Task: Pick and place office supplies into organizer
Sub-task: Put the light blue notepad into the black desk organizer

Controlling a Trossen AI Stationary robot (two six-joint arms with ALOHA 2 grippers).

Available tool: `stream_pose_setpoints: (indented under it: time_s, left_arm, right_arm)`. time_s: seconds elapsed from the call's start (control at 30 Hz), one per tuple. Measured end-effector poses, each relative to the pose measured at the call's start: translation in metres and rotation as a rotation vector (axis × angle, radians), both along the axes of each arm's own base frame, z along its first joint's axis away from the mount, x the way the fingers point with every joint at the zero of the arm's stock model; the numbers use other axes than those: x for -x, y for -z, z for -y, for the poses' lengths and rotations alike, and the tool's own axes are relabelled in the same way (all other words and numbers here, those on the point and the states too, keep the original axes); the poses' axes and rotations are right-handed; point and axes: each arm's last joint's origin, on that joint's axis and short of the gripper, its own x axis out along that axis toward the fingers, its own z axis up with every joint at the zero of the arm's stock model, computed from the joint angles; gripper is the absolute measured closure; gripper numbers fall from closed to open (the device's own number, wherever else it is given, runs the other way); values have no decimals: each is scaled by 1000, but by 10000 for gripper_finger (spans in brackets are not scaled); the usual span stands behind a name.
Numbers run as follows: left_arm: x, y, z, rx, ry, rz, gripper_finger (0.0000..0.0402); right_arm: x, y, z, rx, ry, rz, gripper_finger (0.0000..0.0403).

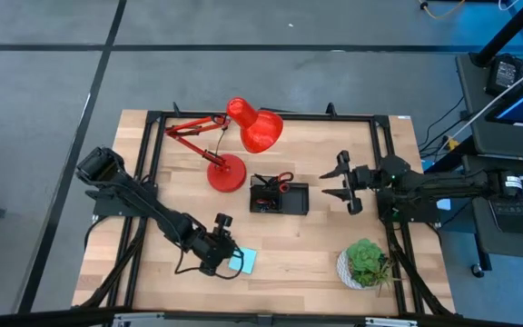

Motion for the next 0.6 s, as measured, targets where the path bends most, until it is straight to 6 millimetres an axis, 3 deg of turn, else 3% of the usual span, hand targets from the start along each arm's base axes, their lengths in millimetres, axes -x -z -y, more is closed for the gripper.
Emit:
stream_pose_setpoints:
  time_s: [0.2, 0.6]
  left_arm:
    - [-6, 13, 6, 51, -1, -13, 284]
    - [-12, 34, 11, 84, 14, -63, 284]
  right_arm:
    - [-9, -20, -11, 78, 33, 28, 212]
    - [-40, -32, -33, 126, 29, -35, 212]
